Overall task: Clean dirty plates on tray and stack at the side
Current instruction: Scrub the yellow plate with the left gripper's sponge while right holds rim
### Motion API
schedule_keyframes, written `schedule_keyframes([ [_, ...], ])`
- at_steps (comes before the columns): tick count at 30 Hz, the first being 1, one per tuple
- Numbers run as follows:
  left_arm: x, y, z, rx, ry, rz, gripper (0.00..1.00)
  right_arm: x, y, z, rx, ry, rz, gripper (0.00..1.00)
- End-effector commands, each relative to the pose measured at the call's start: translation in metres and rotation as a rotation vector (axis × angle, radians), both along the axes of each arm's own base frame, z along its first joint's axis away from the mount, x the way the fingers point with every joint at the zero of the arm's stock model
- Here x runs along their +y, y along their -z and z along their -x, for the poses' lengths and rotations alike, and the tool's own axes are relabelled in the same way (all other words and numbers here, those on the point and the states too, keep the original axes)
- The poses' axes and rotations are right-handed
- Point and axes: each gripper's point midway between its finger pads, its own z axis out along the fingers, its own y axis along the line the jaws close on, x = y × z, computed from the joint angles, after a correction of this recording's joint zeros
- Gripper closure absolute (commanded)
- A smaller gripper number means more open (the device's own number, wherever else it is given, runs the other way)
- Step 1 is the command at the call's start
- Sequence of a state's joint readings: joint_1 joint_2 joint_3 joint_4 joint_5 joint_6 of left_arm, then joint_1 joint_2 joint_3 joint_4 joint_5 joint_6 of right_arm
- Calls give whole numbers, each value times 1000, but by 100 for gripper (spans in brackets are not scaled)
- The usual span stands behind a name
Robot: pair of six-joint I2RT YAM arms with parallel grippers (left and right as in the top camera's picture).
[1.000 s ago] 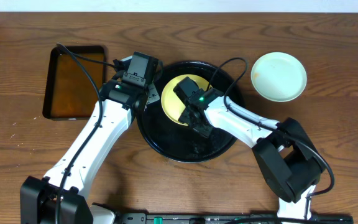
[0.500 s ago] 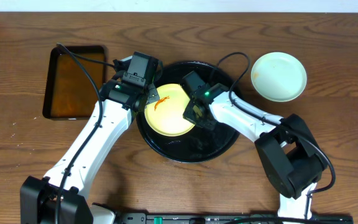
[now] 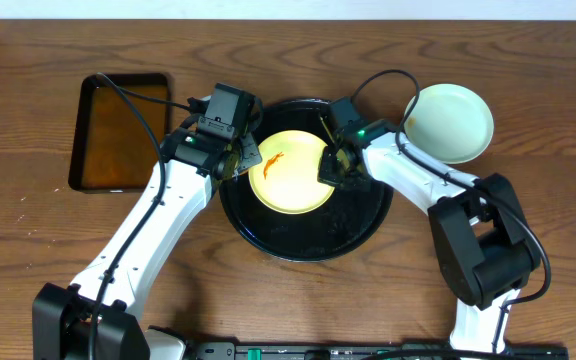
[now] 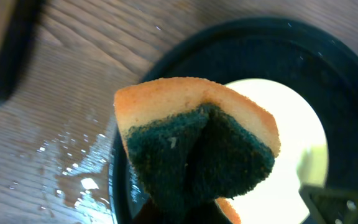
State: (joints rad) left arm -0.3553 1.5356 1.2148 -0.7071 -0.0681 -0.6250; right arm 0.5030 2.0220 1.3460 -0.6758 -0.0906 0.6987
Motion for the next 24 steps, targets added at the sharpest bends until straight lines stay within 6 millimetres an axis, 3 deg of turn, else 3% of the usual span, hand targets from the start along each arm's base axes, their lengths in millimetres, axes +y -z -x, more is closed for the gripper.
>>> schedule_keyframes([
  [1, -10, 12, 7, 48, 33, 36, 92, -15, 22, 2, -8, -233, 85, 99],
  [6, -20, 27, 7, 78, 82, 23, 92, -8, 22, 3, -48, -424, 109, 99],
  [12, -53, 37, 13, 107, 324, 73, 92, -4, 21, 4, -61, -505, 88, 99],
  [19, -55, 44, 10, 110, 341, 68, 92, 5, 20, 6, -75, -577, 57, 99],
  [24, -56, 62, 11, 164, 291, 77, 92, 6, 20, 2, -78, -505, 45, 99],
])
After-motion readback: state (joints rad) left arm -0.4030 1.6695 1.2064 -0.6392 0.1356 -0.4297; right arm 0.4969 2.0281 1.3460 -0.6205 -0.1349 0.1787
